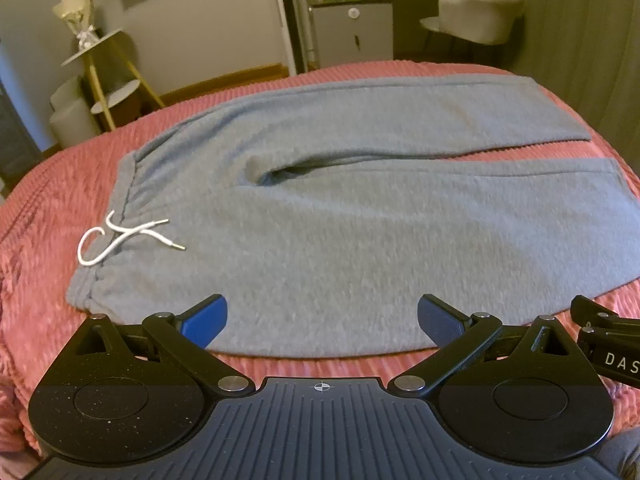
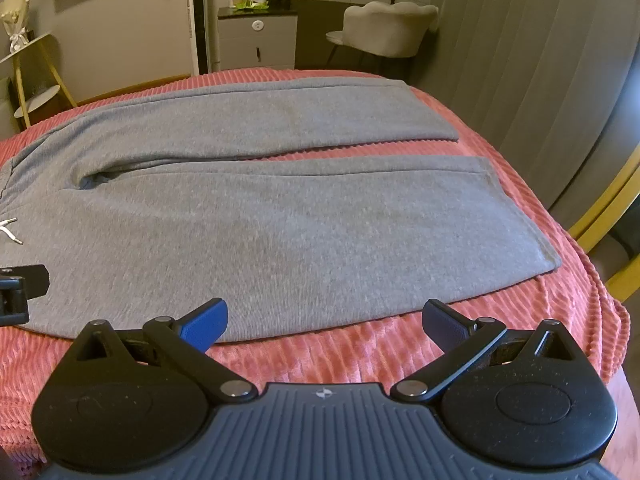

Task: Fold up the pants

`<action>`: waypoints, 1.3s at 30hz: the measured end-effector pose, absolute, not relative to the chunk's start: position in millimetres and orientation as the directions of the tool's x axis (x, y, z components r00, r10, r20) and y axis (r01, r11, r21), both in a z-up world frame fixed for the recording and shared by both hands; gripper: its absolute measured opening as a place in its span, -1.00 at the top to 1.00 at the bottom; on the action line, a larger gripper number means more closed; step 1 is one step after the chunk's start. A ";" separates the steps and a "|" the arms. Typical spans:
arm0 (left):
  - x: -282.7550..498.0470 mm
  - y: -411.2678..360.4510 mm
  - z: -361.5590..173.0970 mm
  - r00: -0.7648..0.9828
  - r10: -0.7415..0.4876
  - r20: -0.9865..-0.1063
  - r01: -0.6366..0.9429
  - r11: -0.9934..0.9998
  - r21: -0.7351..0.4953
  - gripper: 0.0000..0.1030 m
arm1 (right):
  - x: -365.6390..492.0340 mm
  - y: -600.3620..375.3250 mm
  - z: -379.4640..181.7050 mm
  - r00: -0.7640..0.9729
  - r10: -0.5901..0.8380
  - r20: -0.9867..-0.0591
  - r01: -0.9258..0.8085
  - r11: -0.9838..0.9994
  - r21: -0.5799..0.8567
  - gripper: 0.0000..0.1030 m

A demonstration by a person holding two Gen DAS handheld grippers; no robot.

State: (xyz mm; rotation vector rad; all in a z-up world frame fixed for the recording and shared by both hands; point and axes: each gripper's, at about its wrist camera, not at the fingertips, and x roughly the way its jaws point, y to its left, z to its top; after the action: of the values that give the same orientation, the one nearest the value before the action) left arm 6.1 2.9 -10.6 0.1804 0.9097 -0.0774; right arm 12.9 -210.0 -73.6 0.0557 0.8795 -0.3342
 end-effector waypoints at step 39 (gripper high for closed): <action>8.9 2.1 -15.4 0.584 0.001 -0.812 0.148 0.983 0.108 -1.00 | 14.7 -208.2 -78.3 0.602 -0.250 -0.758 0.299 0.951 -0.076 -1.00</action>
State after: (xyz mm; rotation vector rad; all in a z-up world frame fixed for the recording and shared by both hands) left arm 8.9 2.1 -15.4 0.1704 0.9445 -0.0858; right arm 14.7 -208.2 -78.3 0.0610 0.8684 -0.3185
